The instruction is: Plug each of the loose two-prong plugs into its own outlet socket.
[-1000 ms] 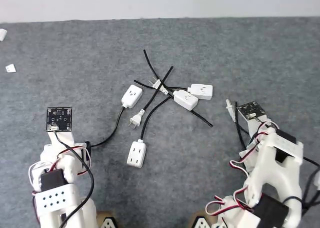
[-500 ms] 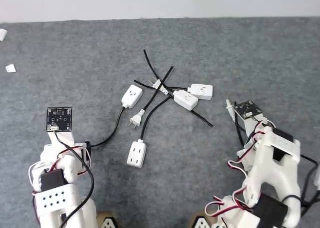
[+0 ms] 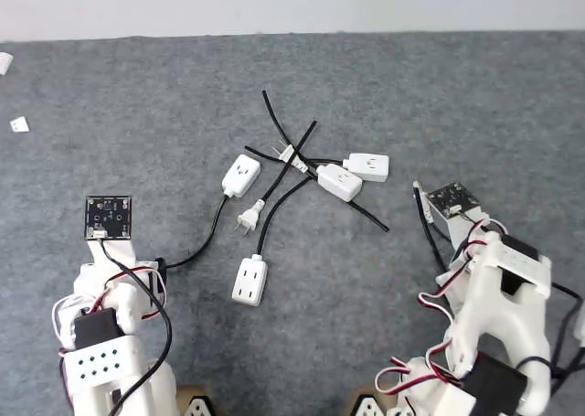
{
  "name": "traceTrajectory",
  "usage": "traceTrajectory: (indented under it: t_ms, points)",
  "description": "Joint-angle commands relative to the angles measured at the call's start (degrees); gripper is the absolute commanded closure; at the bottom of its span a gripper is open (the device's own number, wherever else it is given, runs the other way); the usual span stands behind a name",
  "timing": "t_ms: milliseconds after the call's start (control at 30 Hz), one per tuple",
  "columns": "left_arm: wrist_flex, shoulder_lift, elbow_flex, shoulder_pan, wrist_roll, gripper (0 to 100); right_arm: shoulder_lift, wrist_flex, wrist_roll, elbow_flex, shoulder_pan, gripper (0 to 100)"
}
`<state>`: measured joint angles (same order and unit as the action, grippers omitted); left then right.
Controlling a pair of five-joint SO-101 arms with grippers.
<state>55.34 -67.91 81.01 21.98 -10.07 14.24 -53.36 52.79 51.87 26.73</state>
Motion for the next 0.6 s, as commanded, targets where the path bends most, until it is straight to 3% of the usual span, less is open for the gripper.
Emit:
traceTrajectory:
  t_ms: [0,167,333,467,567]
  points:
    - [-1.32,-0.62,-0.48,0.18,-0.35,79,0.84,-7.78,0.44,-7.47,0.31,99.0]
    - [-1.14,-0.26,-0.92,-1.32,-0.09,79,4.09,-26.86,-3.43,-19.08,-1.01,99.0]
    - [-0.18,-0.18,-0.92,-2.81,-0.09,79,18.33,-38.81,-6.24,-22.68,-6.37,98.9]
    - [0.00,-0.18,-0.66,-3.25,-0.18,80,34.24,-44.44,-11.43,-22.77,-14.90,99.0]
    - [0.62,-0.18,-0.48,-6.15,-0.53,91,43.47,-47.34,-16.35,-23.47,-24.57,99.0]
